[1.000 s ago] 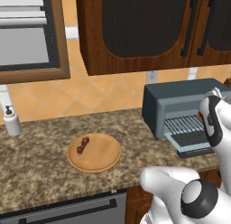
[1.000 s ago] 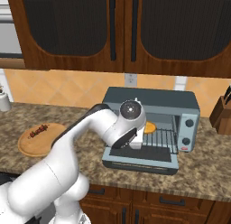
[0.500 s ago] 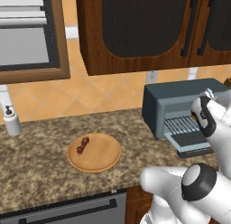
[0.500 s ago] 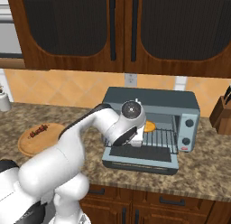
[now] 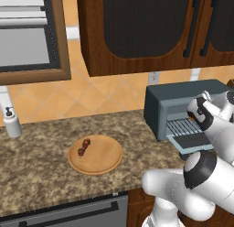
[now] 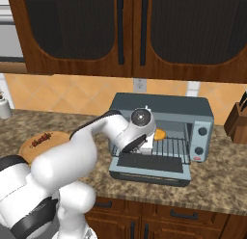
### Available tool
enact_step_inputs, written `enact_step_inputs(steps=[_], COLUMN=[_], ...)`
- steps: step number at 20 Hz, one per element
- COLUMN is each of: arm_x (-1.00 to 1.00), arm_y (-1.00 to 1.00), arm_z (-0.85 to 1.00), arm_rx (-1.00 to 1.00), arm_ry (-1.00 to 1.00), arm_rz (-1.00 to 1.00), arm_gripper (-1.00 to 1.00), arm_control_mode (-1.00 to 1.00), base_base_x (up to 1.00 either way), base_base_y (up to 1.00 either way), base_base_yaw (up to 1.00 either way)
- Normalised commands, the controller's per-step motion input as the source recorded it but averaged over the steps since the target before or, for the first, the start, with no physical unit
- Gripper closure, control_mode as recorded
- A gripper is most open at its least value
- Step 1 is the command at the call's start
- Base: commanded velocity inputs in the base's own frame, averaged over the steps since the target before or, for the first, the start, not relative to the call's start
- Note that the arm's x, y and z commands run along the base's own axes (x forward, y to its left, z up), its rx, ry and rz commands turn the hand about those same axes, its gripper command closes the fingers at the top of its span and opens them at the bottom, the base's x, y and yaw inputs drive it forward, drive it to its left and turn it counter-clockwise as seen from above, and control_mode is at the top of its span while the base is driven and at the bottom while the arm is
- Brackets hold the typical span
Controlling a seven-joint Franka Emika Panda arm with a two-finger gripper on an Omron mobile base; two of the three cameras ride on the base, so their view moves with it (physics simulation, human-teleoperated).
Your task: Pick up the kebab skewer and baguette bread, and place them inside the toaster oven. Close the toaster oven door and start by setting the timer.
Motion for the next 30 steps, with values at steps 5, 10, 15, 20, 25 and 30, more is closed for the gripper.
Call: enact_step_inputs(steps=[5,10,15,20,25,30], arm_x=[0.26,0.25,0.23,0.20,0.01,0.00], arm_y=[0.00,0.00,0.00,0.00,0.00,0.00], arm_z=[-0.12,-0.10,-0.14,-0.10,0.00,0.00], arm_rx=[0.00,0.00,0.00,0.00,0.00,0.00], arm_ry=[0.00,0.00,0.00,0.00,0.00,0.00], arm_rz=[0.00,0.00,0.00,0.00,0.00,0.00], arm_gripper=[1.00,1.00,1.00,-1.00,-1.00,-1.00], arm_control_mode=[-1.00,-1.00,-1.00,-1.00,-1.00,-1.00], base_base_x=[0.00,0.00,0.00,0.00,0.00,0.00], base_base_y=[0.00,0.00,0.00,0.00,0.00,0.00], base_base_yaw=[0.00,0.00,0.00,0.00,0.00,0.00])
